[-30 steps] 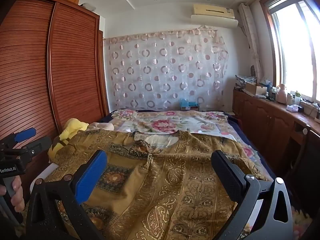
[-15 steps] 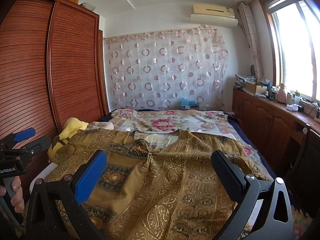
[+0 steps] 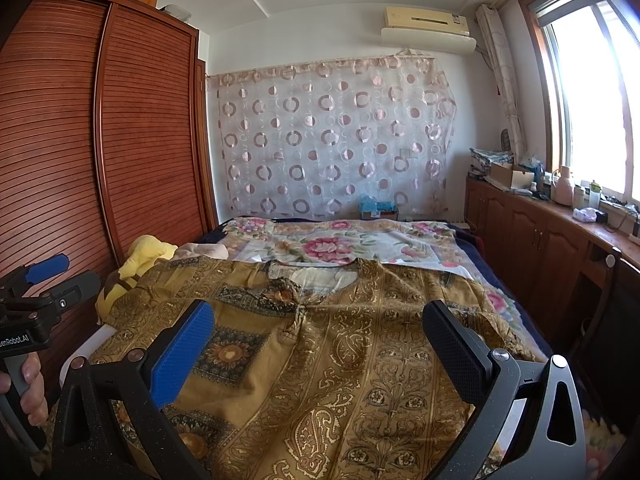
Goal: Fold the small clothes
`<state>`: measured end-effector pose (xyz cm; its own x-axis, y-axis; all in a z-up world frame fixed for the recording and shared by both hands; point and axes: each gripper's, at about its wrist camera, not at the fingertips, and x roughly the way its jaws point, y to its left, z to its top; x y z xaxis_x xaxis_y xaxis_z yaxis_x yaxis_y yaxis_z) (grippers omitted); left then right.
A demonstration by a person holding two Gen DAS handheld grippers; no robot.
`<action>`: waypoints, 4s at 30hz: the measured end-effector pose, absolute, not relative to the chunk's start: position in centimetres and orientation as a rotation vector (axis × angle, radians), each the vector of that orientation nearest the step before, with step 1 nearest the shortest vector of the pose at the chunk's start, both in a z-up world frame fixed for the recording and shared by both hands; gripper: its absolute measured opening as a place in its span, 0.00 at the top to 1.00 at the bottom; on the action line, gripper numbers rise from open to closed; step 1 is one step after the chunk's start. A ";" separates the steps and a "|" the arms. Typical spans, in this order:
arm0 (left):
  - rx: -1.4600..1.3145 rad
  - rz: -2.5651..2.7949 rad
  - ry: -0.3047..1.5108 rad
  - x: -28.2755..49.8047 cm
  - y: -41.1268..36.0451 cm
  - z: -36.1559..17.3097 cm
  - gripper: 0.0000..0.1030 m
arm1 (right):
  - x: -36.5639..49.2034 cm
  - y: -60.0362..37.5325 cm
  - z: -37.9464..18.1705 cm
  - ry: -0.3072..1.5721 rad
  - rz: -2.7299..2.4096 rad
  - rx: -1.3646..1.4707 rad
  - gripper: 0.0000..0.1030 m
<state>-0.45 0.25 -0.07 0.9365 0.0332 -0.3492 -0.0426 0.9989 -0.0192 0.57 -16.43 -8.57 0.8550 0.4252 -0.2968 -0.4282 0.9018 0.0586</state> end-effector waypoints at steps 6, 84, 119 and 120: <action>-0.026 0.039 0.356 -0.4 0.2 -0.1 0.00 | 0.6 -16.4 -8.6 0.310 0.448 -0.009 0.00; -0.046 0.201 0.602 3.1 16.1 -7.7 0.00 | 7.7 -11.9 -9.9 0.522 0.671 -0.155 0.01; -0.273 0.048 0.886 11.9 26.5 -14.2 0.58 | 7.5 -11.4 -9.3 0.631 0.803 -0.270 0.01; -0.270 0.035 0.881 11.8 26.4 -14.1 0.63 | 7.5 -11.4 -9.4 0.632 0.804 -0.268 0.01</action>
